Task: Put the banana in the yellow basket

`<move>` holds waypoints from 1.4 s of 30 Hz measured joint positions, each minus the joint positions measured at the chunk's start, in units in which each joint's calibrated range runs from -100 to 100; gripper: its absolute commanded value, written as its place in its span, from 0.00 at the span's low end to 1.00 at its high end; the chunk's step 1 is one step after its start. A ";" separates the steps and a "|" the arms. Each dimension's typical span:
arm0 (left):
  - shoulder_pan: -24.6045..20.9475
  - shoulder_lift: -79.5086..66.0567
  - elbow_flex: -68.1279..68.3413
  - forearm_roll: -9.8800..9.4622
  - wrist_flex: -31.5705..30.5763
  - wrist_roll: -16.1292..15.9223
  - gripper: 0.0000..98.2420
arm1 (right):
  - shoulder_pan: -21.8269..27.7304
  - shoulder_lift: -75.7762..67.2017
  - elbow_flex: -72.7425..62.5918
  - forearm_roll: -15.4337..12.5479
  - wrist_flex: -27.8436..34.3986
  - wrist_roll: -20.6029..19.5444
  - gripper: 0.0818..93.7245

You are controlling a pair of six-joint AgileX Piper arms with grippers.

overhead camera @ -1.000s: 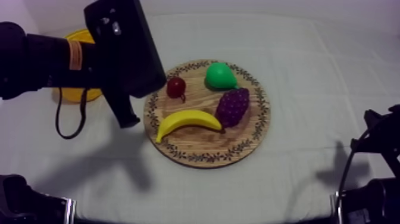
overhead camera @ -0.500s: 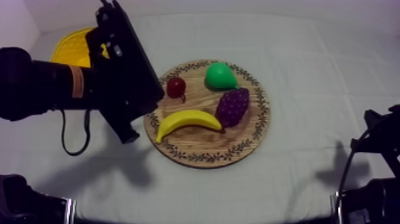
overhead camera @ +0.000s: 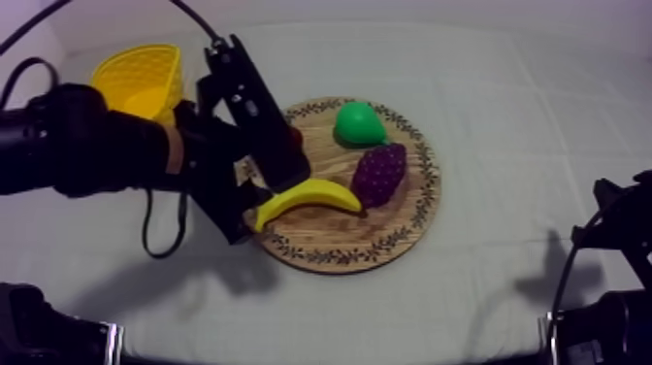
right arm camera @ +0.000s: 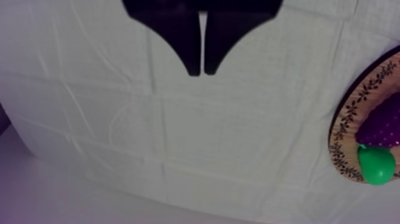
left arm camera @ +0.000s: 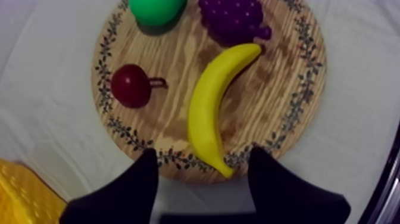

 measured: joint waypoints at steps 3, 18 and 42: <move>-0.77 3.92 -1.45 -0.07 -0.18 -0.22 0.59 | 0.03 0.00 0.00 0.00 0.00 0.00 0.00; -0.11 24.26 -16.18 1.65 6.99 -3.16 0.57 | 0.03 0.00 0.00 0.00 -0.02 0.00 0.00; 0.75 40.05 -32.92 1.45 23.11 -0.40 0.23 | 0.04 0.00 0.00 0.00 -0.02 0.00 0.00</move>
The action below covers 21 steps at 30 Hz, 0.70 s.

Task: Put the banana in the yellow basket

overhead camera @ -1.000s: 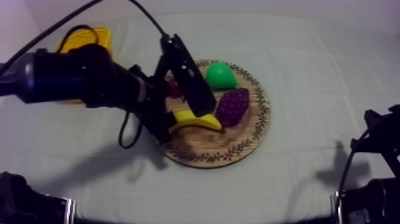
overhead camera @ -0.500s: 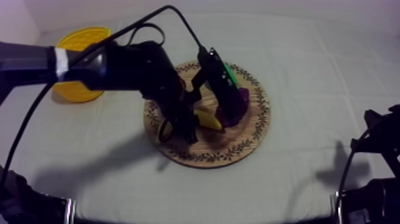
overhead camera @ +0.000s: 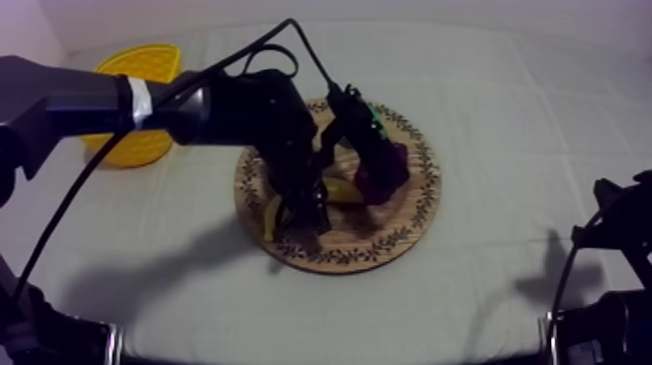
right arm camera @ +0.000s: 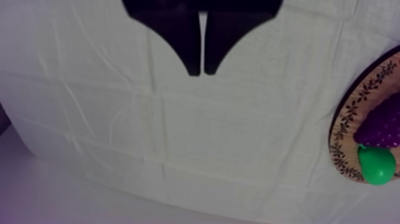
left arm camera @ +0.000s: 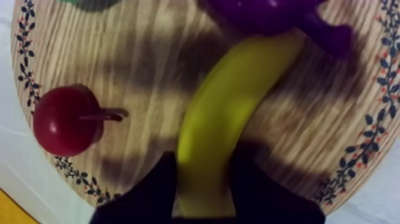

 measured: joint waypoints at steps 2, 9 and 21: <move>0.59 -0.33 -0.13 -1.15 0.74 1.23 0.19 | 0.00 0.00 0.00 0.00 0.00 0.00 0.00; 1.33 -3.57 -2.27 -4.08 6.55 3.17 0.15 | 0.00 0.00 0.00 0.00 -0.13 0.00 0.00; -2.87 -18.52 -5.10 -9.73 17.86 1.64 0.14 | -0.04 0.00 0.00 0.00 -0.05 0.00 0.00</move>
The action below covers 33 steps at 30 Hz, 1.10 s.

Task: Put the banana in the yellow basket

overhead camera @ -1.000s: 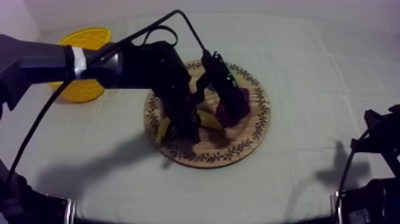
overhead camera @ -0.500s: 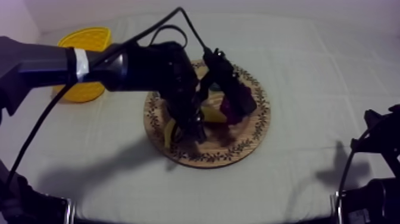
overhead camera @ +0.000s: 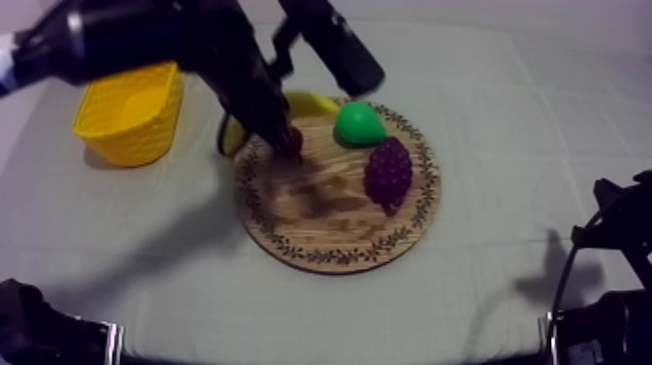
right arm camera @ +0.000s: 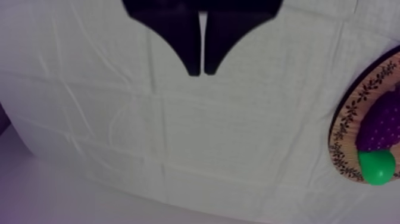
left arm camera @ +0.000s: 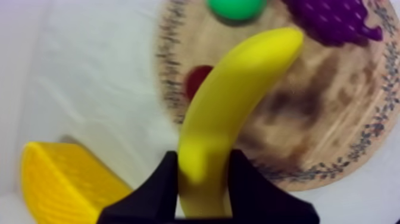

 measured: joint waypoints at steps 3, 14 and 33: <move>-2.08 -3.89 -2.10 -1.13 0.69 -1.30 0.14 | 0.00 0.00 0.00 0.00 0.00 -0.06 0.00; -13.13 -8.72 -8.63 -2.95 -0.12 -5.27 0.14 | 0.04 0.00 0.00 0.00 0.00 -0.01 0.00; -27.95 -1.16 1.86 -2.07 -14.54 -1.66 0.13 | 0.00 0.00 0.00 0.00 0.00 0.01 0.00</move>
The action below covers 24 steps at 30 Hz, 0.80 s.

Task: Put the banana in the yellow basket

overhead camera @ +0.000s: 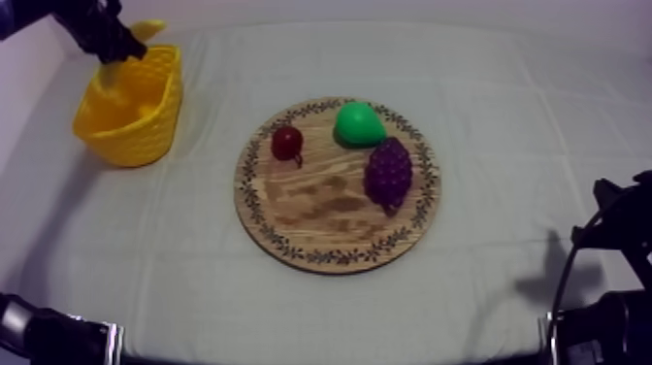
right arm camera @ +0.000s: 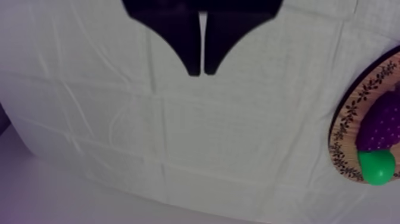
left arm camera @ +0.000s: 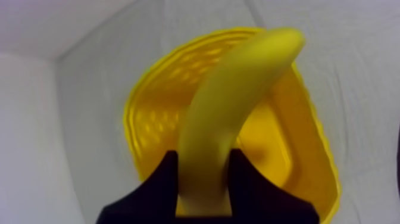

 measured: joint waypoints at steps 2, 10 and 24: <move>-0.42 1.15 1.71 0.08 -1.54 0.89 0.13 | 0.00 0.00 0.00 0.00 0.00 0.00 0.00; -1.79 5.42 6.66 0.52 -7.62 4.04 0.14 | 0.03 0.00 0.00 0.00 0.00 0.00 0.00; -3.24 9.02 8.77 1.52 -16.28 6.87 0.27 | 0.03 0.00 0.00 0.00 0.00 0.00 0.00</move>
